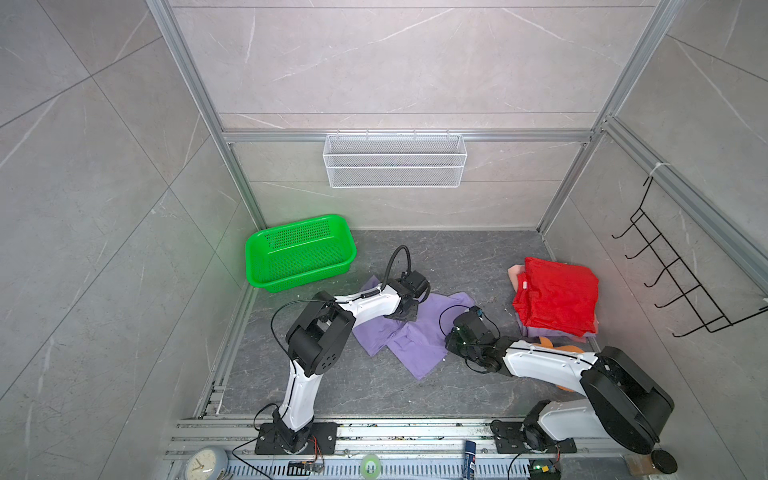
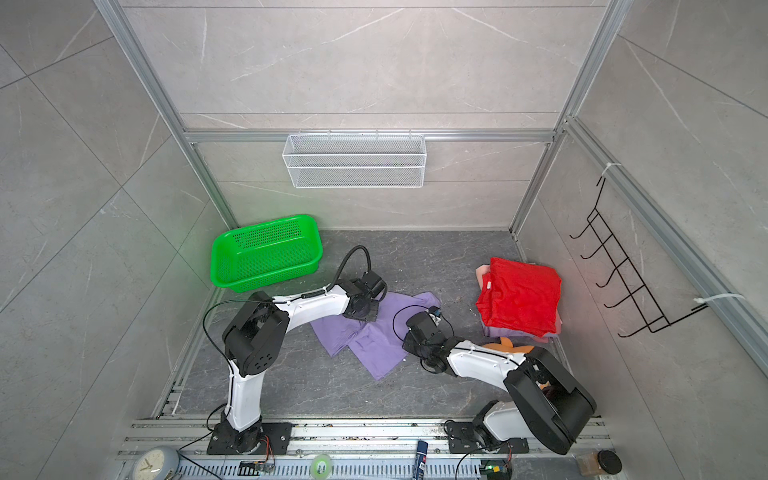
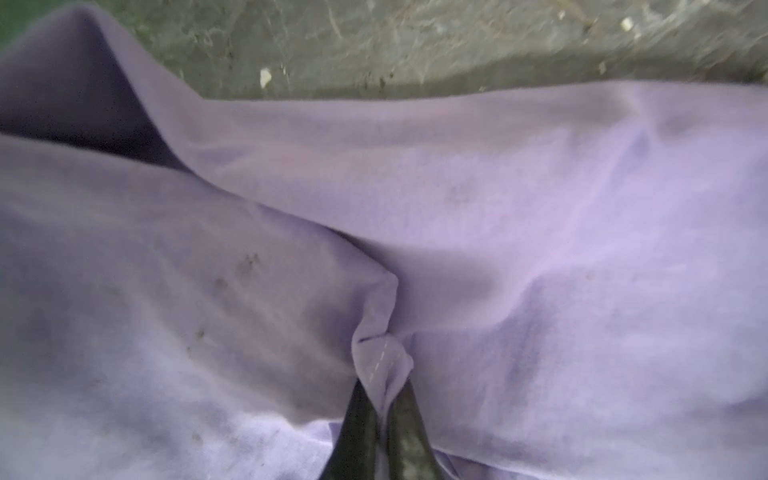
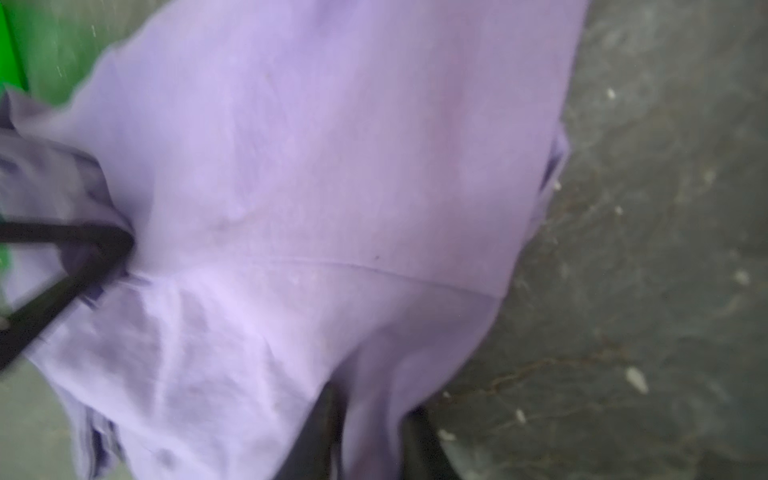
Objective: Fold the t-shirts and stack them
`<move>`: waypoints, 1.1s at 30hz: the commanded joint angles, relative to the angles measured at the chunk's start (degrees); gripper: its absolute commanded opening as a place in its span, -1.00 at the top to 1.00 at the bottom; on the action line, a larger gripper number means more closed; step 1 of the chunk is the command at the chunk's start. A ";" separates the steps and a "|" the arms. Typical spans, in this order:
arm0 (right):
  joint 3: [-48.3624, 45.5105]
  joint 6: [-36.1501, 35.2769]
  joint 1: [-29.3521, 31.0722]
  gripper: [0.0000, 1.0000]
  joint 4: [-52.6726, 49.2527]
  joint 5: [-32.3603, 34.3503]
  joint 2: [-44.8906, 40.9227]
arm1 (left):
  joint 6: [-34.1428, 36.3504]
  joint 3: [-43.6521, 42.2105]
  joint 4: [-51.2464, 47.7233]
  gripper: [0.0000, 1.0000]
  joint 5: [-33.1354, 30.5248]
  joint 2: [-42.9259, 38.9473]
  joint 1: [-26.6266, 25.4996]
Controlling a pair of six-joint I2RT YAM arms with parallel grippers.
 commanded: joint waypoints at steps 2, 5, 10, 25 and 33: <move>3.62 -1.38 0.85 0.82 -5.13 3.81 -2.43 | -0.75 -2.28 1.14 1.00 -0.99 -7.32 1.22; 5.01 -2.53 1.12 0.94 -9.43 6.67 -5.75 | -0.52 -4.21 1.04 1.00 -1.50 -11.71 2.06; 8.48 -5.95 1.24 1.00 -15.24 11.06 -13.19 | 1.54 -7.48 -0.56 1.00 -3.54 -22.86 3.22; 40.27 -34.31 1.23 1.00 -25.85 24.16 -28.84 | 8.94 -12.24 -8.62 1.00 -4.39 -66.75 6.74; 54.79 -46.85 1.20 1.00 -24.87 22.56 -27.85 | 9.10 -11.18 -10.14 1.00 -1.14 -77.11 6.79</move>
